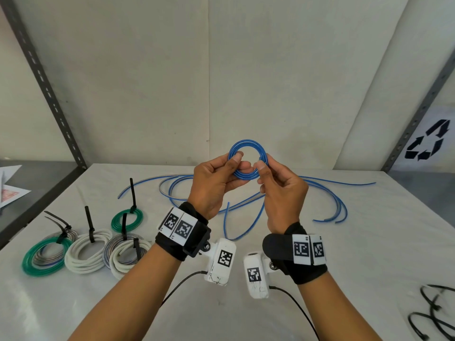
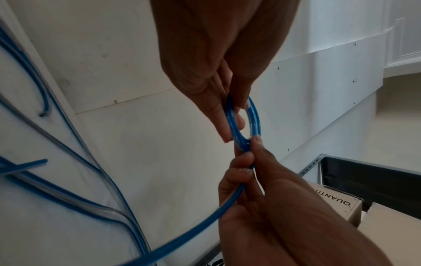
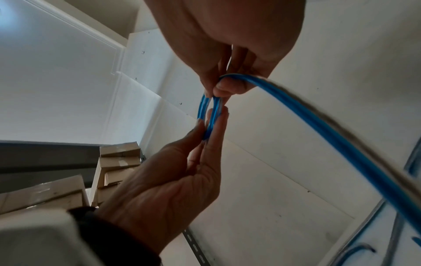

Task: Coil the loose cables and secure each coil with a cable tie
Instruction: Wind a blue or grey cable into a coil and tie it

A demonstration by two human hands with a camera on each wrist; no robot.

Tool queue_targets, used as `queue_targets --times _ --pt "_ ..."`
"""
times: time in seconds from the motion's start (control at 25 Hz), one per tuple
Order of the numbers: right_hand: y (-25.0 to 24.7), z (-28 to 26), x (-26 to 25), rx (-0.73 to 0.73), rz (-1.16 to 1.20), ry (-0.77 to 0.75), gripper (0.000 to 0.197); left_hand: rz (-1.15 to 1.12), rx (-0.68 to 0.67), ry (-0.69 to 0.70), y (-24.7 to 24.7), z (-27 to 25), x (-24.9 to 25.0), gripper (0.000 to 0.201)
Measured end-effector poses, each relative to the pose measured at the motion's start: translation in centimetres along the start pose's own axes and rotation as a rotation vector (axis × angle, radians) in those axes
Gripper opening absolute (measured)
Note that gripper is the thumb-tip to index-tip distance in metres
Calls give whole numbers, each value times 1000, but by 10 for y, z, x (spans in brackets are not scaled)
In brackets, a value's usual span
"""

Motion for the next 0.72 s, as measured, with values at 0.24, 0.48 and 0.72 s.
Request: queue_targets --times 0.24,0.48,0.72 --pt "4 7 -9 -211 -156 -33 24 381 -50 12 -10 4 13 41" --pt "17 -1 -10 -539 -427 -80 21 659 -250 -121 -3 0 -4 56" --pt "11 5 -12 -422 -247 -67 19 489 -132 -40 -9 5 8 53"
Point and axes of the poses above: each hand's wrist, its own z-axis towards the middle knuckle, its own y-axis out of the palm, x = y × z, the point moved 8 cm from there along z, towards the middle knuckle, and after that the axes turned 2 degrees about z, right-handed, at the moved point
